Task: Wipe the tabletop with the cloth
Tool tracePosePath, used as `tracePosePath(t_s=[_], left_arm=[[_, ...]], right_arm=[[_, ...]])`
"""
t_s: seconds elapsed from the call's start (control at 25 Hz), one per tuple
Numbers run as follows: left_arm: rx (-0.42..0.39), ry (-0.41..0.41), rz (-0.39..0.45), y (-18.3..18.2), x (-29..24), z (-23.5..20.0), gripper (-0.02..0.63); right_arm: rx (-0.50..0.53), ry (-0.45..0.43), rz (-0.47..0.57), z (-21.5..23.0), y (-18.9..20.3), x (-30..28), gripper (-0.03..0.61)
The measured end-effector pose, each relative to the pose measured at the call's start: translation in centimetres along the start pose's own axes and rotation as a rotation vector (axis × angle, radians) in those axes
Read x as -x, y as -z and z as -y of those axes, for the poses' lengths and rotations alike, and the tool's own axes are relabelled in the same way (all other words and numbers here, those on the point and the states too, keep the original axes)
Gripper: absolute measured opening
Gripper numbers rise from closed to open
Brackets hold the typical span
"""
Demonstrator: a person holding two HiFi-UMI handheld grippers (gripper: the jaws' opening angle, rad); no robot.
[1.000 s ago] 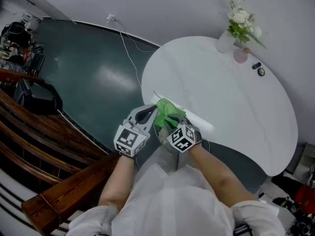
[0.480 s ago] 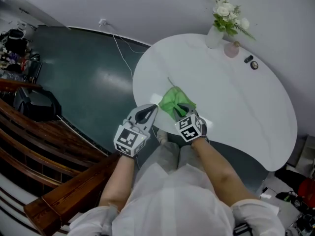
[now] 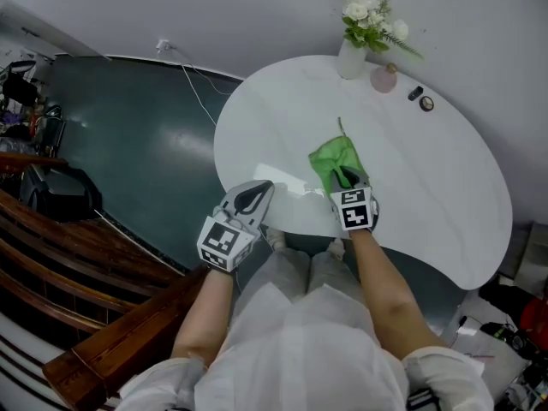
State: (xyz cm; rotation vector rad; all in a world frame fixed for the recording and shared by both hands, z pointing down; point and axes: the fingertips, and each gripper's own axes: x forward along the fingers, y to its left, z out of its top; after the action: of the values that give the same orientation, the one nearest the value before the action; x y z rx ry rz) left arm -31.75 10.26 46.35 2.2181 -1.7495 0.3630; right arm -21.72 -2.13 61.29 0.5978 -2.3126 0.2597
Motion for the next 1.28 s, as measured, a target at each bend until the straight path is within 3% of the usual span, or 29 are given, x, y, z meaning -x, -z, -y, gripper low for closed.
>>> tracePosePath(t_s=[0.56,0.96,1.12,1.28], left_arm=[[-0.03,0.076,0.007,-1.7,-4.0,4.4,0.018],[-0.034,0.073,-0.005,-1.5,-4.5,5.4,0.018],[-0.023,0.04,-0.011,-1.2,-3.5,4.5,0.018],[-0.028,0.013,-0.018,-0.5,-2.2,3.7,0.018]], right_arm=[[-0.293,0.273,-0.01,12.0,8.3,8.3,0.067],[-0.455,0.405,-0.017,13.8,15.2,14.6,0.067],[-0.492,0.36,-0.006,11.1,14.2,13.4,0.067],[-0.396,0.223,-0.004,5.3,11.2,10.4,0.067]])
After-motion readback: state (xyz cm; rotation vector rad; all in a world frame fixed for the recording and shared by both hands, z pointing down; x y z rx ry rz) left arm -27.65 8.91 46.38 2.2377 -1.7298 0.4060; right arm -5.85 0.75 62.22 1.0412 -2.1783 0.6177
